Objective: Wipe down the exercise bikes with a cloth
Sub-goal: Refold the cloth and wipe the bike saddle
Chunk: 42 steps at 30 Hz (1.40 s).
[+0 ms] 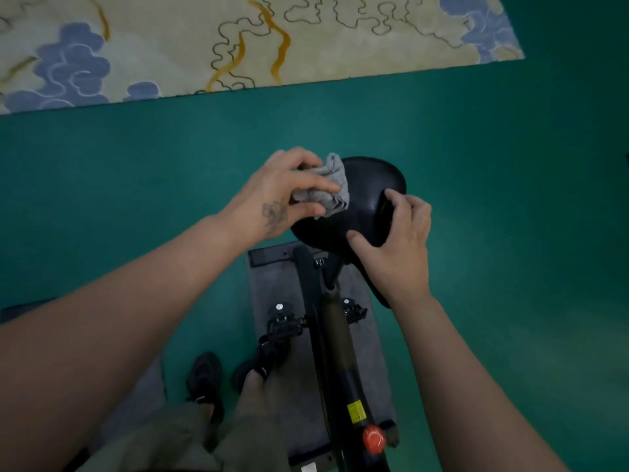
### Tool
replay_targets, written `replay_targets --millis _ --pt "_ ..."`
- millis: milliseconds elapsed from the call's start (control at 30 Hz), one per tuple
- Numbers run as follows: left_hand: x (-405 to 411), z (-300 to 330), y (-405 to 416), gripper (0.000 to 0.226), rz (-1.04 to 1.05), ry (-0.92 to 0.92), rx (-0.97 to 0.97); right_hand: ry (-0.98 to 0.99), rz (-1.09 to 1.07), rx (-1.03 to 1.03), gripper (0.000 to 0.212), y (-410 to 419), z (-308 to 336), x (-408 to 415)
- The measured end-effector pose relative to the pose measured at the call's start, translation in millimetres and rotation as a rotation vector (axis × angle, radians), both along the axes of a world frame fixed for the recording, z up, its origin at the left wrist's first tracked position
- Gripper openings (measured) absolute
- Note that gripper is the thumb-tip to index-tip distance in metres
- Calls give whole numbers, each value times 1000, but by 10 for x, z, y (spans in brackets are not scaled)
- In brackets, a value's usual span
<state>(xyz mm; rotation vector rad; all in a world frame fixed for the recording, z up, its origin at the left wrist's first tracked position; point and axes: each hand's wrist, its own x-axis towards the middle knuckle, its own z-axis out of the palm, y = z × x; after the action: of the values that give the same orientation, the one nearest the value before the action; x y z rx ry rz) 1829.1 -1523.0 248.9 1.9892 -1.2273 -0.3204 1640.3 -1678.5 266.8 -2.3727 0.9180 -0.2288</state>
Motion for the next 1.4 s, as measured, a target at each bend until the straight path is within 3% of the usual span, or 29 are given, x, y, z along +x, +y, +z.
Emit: replay_targets --millis 167,333,533,733,833,967,1067,1167,1400 --pt "-431 -139 298 30 110 -2 -76 22 74 138 91 -42 35 -137" --pt "-573 -101 239 30 163 -56 -70 10 117 149 96 -19 -9 -323" --pt "-565 -7 -115 38 115 -68 -82 -60 73 110 90 19 -55 -275" --pt "-810 -95 66 30 23 -96 -126 -52 98 126 92 36 -68 -295" --pt "-641 -128 147 27 72 -138 -117 -52 127 136 93 28 -75 -306" --pt "-487 -119 126 30 195 -130 -89 -82 123 156 79 13 -71 -312" --pt "-642 -103 38 30 151 -129 -119 -158 113 163 63 16 -89 -323" --pt "-910 -121 -20 30 87 -115 -149 -197 85 188 61 18 -102 -329" --pt "-943 -230 209 24 199 -121 -105 -224 66 188 59 18 -168 -319"
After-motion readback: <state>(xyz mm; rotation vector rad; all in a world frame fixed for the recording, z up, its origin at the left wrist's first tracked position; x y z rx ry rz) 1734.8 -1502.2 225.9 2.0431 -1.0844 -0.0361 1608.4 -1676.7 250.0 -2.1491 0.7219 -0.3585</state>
